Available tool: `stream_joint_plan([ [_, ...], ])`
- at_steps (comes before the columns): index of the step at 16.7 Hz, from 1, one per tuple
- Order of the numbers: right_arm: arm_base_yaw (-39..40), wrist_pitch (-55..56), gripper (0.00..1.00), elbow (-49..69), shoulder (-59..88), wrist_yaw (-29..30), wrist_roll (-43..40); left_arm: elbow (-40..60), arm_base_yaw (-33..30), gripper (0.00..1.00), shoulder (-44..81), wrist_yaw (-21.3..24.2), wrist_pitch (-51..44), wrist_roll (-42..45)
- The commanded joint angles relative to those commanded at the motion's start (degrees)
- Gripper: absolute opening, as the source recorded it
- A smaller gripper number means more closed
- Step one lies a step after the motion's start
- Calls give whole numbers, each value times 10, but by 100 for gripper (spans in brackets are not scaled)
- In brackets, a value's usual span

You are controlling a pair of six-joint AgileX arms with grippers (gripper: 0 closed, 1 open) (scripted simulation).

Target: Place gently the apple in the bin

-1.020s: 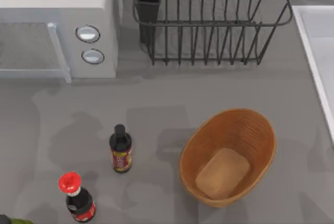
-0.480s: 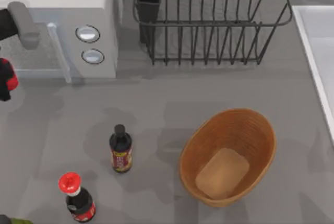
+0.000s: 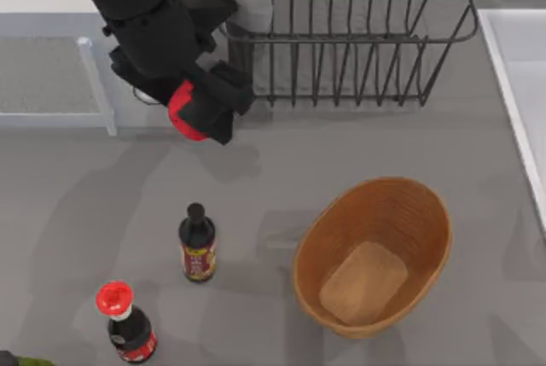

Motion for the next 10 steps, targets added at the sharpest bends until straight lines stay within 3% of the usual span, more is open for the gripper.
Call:
stream_joint_plan([
  [6, 0, 0, 100, 0, 0, 0, 0, 109, -176, 0, 55, -27, 1, -412],
  [10, 0, 0, 100, 0, 0, 0, 0, 151, -241, 0, 100, -67, -14, -603],
])
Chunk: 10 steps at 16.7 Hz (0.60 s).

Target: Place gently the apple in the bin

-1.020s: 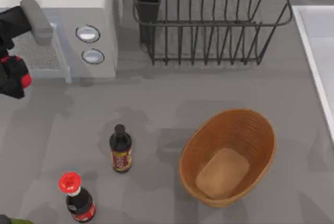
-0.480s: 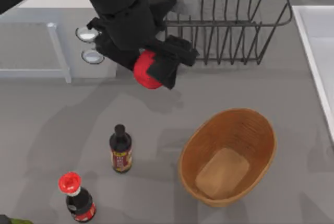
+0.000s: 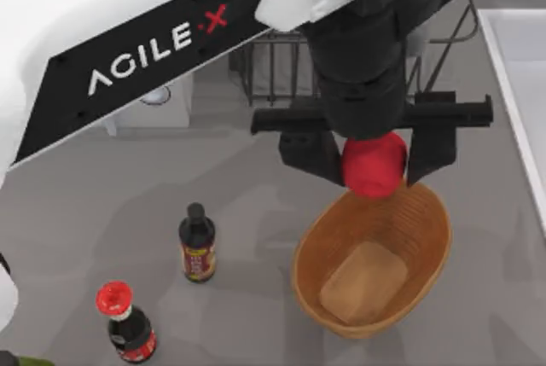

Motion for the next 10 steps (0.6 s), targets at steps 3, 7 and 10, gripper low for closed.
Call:
stream_joint_plan([
  [3, 0, 0, 100, 0, 0, 0, 0, 13, -22, 0, 30, -19, -16, -81],
  [7, 0, 0, 100, 0, 0, 0, 0, 15, -26, 0, 42, -25, -24, -108],
  [10, 0, 0, 100, 0, 0, 0, 0, 14, -23, 0, 40, -24, -23, -106],
])
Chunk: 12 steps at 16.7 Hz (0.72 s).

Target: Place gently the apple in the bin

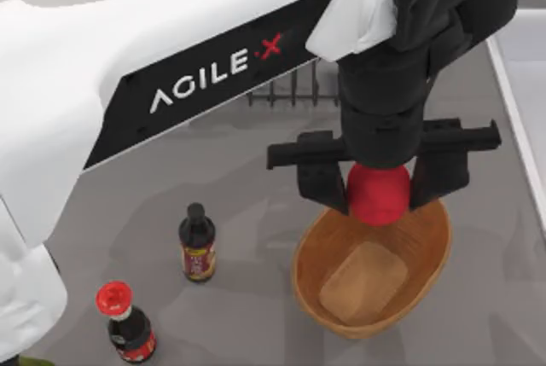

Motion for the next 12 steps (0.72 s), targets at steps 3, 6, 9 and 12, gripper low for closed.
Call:
stream_joint_plan([
  [3, 0, 0, 100, 0, 0, 0, 0, -23, -1, 0, 0, 0, 23, 0],
  [6, 0, 0, 100, 0, 0, 0, 0, -90, -3, 0, 3, -1, 95, -2],
  [9, 0, 0, 100, 0, 0, 0, 0, -141, -5, 0, 7, -1, 148, -4],
  [12, 0, 0, 100, 0, 0, 0, 0, -147, -6, 0, 8, -1, 154, -5],
])
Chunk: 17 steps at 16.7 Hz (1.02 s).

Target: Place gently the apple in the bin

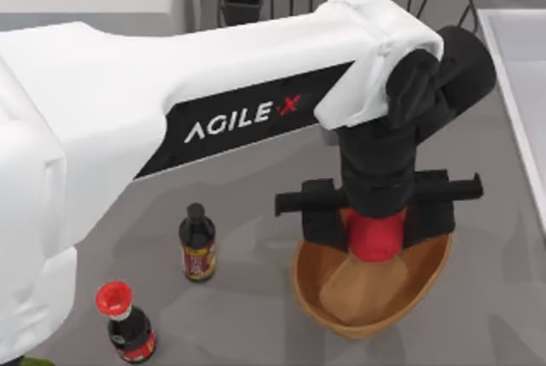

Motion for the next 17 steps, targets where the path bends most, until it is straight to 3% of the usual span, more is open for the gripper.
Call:
stream_joint_plan([
  [1, 0, 0, 100, 0, 0, 0, 0, 0, 0, 0, 0, 0, 0, 0],
  [14, 0, 0, 100, 0, 0, 0, 0, 0, 0, 98, 0, 0, 0, 0],
  [17, 0, 0, 100, 0, 0, 0, 0, 0, 0, 100, 0, 0, 0, 0],
])
